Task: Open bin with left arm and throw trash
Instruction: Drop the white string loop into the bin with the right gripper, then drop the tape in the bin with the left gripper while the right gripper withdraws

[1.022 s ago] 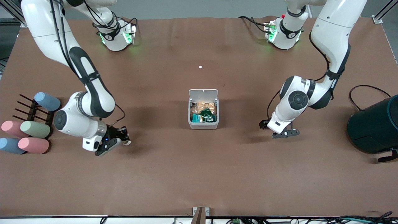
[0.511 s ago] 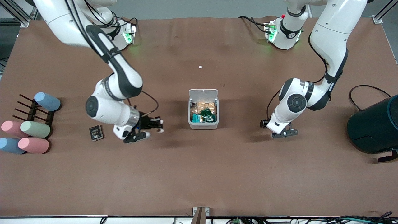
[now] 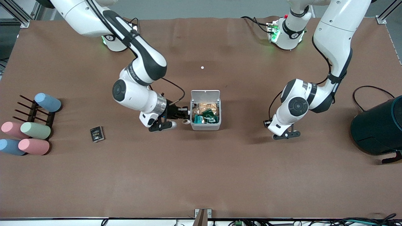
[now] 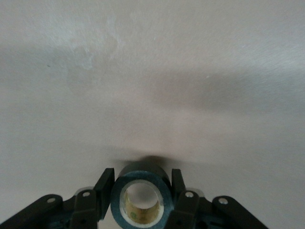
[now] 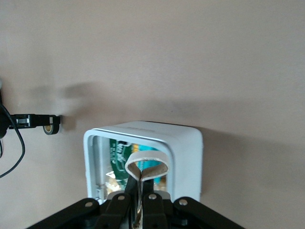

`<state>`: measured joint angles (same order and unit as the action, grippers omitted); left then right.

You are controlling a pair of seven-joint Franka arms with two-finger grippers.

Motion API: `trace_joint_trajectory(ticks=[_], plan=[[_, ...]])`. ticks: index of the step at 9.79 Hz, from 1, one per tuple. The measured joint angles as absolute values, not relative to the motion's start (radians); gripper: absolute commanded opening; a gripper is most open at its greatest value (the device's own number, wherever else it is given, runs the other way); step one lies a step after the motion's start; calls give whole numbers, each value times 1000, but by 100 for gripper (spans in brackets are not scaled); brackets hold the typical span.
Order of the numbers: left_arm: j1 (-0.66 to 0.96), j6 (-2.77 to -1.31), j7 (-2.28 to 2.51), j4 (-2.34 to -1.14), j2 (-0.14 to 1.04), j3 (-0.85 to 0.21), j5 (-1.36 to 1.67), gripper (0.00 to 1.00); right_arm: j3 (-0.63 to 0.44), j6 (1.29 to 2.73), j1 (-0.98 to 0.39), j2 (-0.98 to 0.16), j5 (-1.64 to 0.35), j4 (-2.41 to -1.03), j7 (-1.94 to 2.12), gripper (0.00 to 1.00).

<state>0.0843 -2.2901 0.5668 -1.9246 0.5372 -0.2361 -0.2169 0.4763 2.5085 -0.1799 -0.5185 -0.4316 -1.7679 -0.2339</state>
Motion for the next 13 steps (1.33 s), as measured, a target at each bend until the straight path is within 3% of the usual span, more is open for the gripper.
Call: trace_joint_trajectory(ticks=[1, 2, 3, 4, 5, 9, 13], plan=[[86, -2165, 567, -1835, 536, -261, -206, 0, 477, 2531, -210, -520, -432, -1765, -262, 11], [95, -2056, 569, -1745, 537, -278, -173, 0, 478, 2571, -247, -525, -432, -1764, -299, 22], [104, -1985, 569, -1671, 543, -283, -117, 0, 477, 2602, -281, -533, -432, -1764, -329, 59], [113, -1956, 570, -1624, 558, -285, -46, 0, 477, 2616, -300, -540, -432, -1764, -343, 79], [127, -1954, 570, -1594, 583, -286, 18, 0, 474, 2618, -301, -544, -431, -1764, -344, 91], [212, -1955, 710, -1449, 672, -288, 72, 0, 451, 2582, -261, -544, -373, -1760, -340, 94], [381, -1955, 931, -1374, 690, -284, 73, 3, 351, 2304, -166, -500, -51, -1738, -214, 94]])
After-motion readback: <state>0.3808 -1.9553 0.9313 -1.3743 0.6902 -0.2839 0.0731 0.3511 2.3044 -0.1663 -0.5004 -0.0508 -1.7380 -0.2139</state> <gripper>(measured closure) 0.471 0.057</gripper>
